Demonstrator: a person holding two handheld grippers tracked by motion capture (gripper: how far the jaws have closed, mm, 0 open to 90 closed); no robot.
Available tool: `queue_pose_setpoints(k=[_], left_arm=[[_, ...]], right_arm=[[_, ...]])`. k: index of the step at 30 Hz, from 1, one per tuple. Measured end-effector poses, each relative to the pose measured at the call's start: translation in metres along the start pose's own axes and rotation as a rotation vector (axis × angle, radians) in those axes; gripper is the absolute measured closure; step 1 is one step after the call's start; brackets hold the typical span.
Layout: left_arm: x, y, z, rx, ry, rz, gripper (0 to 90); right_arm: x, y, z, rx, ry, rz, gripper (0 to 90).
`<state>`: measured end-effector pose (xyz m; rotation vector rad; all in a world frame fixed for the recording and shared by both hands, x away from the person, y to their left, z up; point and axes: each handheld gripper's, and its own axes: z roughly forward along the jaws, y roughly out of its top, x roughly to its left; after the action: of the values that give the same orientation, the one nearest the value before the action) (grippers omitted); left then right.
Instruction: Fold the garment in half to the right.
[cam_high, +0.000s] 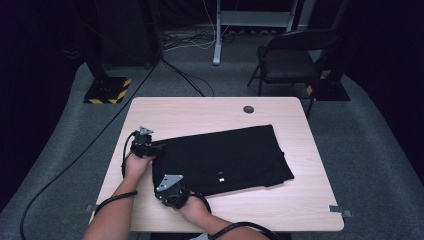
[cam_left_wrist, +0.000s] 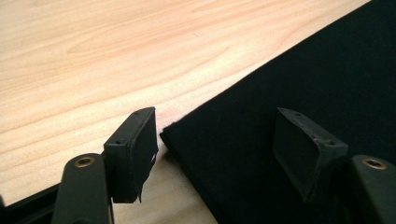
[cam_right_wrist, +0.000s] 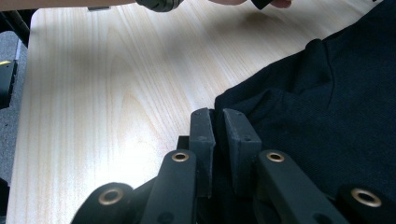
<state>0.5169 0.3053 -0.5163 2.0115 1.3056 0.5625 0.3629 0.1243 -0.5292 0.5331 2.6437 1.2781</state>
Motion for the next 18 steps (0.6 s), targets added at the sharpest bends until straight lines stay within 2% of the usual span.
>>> queue_pose_setpoints(k=[3, 9, 18], left_arm=[[0.0013, -0.0009, 0.0013, 0.0, -0.011, -0.012, 32.9], [0.0011, -0.0013, 0.0024, -0.004, -0.02, -0.003, 35.6], [0.005, -0.0037, 0.003, -0.019, -0.082, -0.012, 44.7]], right_arm=[[-0.0001, -0.0001, 0.0, 0.0, 0.002, 0.0, 82.5], [-0.0006, -0.0002, 0.0001, 0.0, 0.005, 0.001, 82.4], [-0.0013, -0.0001, 0.0002, 0.001, 0.01, 0.01, 82.2]])
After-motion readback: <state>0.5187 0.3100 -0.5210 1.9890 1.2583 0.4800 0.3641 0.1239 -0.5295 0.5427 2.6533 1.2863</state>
